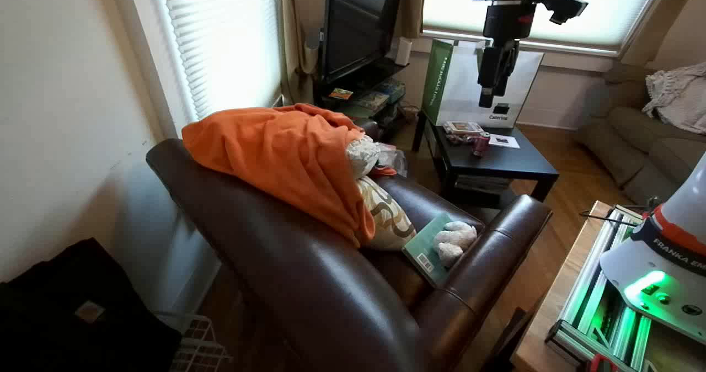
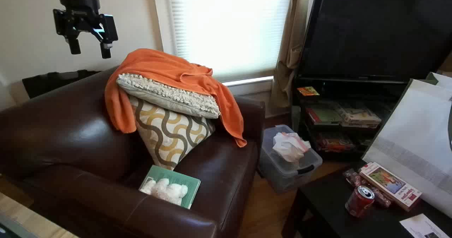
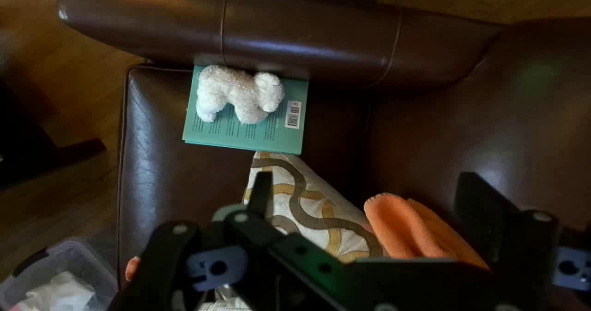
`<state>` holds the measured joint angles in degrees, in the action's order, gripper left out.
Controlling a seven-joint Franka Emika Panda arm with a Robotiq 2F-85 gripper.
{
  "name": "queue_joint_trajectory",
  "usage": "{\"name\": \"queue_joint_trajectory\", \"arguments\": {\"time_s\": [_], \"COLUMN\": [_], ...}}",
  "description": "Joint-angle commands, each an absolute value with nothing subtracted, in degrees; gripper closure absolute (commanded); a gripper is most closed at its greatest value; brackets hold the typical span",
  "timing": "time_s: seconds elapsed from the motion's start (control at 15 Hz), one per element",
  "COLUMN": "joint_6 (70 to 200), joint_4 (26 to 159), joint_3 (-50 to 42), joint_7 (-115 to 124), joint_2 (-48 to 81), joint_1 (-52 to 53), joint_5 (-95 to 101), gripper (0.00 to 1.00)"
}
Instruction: Pick up the orange blanket and place it on the seat of the couch
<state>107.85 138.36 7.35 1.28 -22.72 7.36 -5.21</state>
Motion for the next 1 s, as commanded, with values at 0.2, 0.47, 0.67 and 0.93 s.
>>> {"name": "queue_joint_trajectory", "arguments": {"time_s": [0.2, 0.47, 0.67, 0.93], "joint_6": [107.8, 107.8, 107.8, 111.2], "joint_4": [138.3, 138.3, 138.3, 130.3], "joint_3": [7.3, 7.3, 7.3, 6.5], "joint_7": [1.3, 1.3, 1.3, 2.8], "joint_2": [-22.7, -22.7, -22.7, -16.5], "joint_1": [7.5, 7.5, 7.5, 8.1], "joint_5": [-5.2, -5.2, -5.2, -13.6], "gripper": [0.00, 0.00, 0.00, 0.00]}}
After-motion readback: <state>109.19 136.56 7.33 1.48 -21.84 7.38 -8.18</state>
